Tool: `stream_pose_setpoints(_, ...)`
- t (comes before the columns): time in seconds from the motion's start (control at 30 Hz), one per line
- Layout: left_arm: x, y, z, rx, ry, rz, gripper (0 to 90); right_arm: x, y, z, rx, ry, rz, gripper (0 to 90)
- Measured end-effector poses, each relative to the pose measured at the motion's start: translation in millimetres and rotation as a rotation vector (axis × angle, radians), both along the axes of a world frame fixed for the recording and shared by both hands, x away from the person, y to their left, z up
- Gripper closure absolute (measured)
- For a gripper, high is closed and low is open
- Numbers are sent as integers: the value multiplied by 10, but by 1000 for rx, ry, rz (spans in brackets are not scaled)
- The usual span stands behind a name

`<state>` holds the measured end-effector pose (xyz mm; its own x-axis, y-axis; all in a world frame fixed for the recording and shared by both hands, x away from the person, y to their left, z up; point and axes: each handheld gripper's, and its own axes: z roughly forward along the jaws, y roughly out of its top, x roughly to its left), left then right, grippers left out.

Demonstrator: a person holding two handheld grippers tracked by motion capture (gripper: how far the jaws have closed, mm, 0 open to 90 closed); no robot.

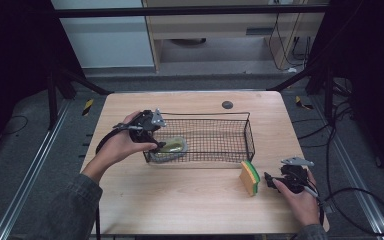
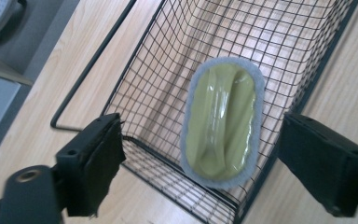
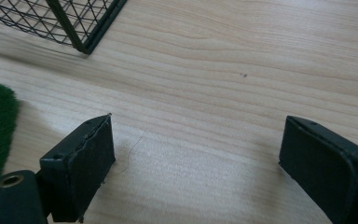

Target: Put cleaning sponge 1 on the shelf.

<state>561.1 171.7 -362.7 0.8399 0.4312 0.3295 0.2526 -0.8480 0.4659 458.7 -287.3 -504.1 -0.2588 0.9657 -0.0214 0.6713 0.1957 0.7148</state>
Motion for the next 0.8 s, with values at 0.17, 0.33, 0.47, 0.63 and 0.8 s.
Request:
stream_pose_setpoints(0.17,-140,209,14,-67,7,55,91,-125,-18,102,-11,-3,-4,168)
stream_pose_setpoints(0.33,-279,412,-17,-116,8,116,80,-305,6,176,-34,0,21,196)
stream_pose_setpoints(0.47,-383,532,-87,-138,25,158,72,-427,46,224,-31,-2,35,198)
stream_pose_setpoints(0.63,-510,678,-293,-179,41,218,66,-552,118,247,-27,8,64,210)
stream_pose_setpoints(0.8,-600,796,-581,-205,70,270,65,-611,170,253,-29,9,87,216)
